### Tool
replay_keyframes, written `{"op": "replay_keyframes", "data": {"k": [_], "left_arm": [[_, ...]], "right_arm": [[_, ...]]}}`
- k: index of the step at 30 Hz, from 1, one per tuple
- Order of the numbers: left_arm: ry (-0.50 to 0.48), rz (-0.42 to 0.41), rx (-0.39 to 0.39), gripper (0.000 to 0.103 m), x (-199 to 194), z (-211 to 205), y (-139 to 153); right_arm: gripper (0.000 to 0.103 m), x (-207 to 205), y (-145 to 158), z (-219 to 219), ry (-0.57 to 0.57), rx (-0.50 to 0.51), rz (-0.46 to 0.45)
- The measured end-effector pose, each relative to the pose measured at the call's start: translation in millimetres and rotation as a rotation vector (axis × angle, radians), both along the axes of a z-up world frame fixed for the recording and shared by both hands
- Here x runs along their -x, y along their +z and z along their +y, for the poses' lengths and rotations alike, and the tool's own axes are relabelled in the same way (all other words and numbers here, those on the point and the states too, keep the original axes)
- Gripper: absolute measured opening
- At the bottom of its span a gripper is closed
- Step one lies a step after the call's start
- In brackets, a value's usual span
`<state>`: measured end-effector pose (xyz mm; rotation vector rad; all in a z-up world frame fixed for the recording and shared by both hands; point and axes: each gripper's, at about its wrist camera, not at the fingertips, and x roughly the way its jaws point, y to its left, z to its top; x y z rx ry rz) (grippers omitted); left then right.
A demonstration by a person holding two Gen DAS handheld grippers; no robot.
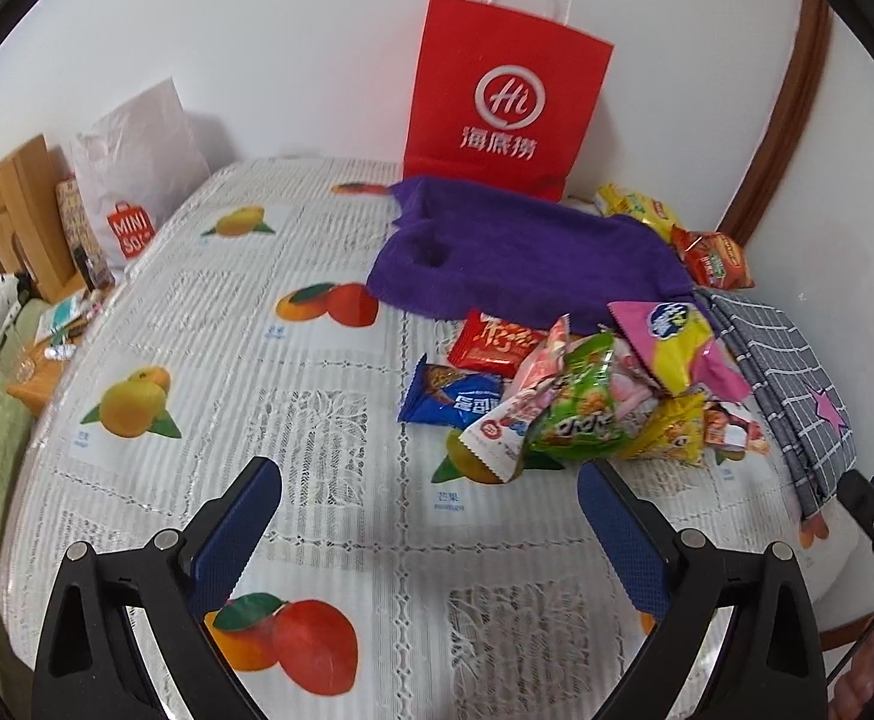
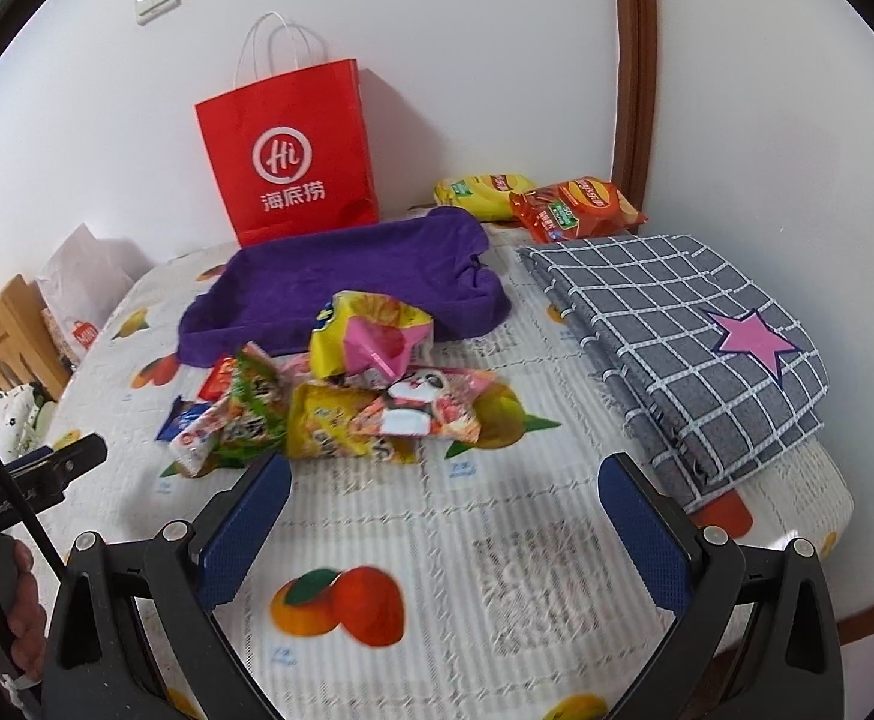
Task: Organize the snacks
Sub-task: 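Grasp the pink panda snack packet with the right tool while the left tool approaches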
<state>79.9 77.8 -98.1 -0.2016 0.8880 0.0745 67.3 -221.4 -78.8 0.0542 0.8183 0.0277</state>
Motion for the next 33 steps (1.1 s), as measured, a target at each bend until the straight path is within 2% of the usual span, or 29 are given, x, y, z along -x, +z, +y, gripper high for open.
{"op": "replay_keyframes", "data": {"k": [9,15,28,33], "left_arm": [[0.014,0.067,0.004,0.099,-27,8,-30],[0.022,0.096,0.015,0.099,-42,14,-47],[0.027,0.106,0.022,0.099,-57,21,-52],[0.028,0.102,0.020,0.099,-60,23,-53]], "right_arm": [[0.102,-44,-23,-11,-0.025,-0.002,0.052],[0.102,-72,-40,-4,-0.002,-0.006,0.102],[0.102,-106,-66,12,0.028,0.054,0.175],[0.088,-115,-76,13,0.027,0.055,0.217]]}}
